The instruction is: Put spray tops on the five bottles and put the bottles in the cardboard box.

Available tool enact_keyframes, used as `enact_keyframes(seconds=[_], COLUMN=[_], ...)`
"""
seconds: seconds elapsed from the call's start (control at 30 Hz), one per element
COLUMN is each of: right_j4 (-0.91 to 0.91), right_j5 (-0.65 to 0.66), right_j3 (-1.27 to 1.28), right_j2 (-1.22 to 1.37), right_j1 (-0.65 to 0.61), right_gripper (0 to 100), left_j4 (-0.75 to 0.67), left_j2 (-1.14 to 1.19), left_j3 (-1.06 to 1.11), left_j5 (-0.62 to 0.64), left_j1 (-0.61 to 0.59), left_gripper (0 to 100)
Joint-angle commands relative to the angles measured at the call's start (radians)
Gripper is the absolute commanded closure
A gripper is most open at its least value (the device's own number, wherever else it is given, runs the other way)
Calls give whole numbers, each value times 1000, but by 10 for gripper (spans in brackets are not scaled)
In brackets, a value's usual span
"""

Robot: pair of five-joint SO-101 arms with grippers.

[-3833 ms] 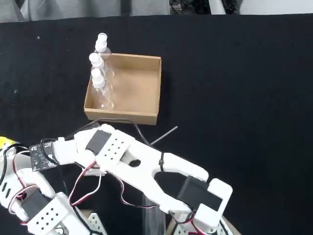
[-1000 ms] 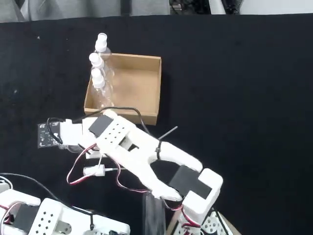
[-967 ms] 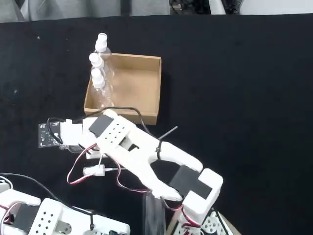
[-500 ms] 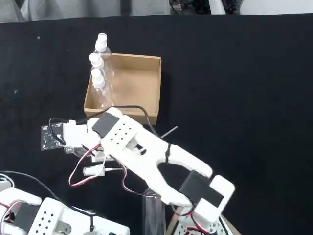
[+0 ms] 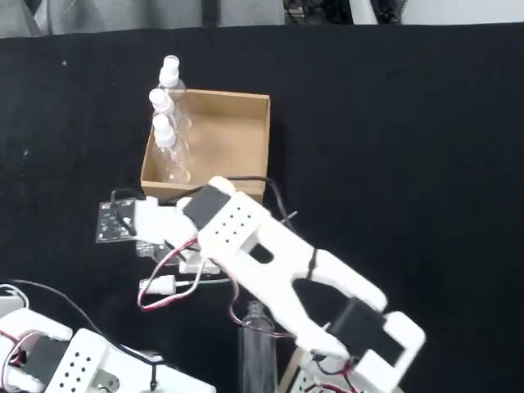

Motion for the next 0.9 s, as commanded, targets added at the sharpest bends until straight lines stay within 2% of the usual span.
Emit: enact_keyframes(seconds=[0.0, 0.4, 0.87], right_j4=[11, 12, 11], right_j5=[-14, -55, -83], right_j3=[38, 237, 387], right_j2=[-130, -360, -558], right_j1=[55, 175, 496], right_gripper=[861, 860, 858], left_j4=[25, 29, 29], left_j2=[-9, -9, -9], left_j3=[24, 24, 24], left_j5=[-9, -9, -9], left_j1=[56, 58, 58], left_gripper=[970, 970, 970])
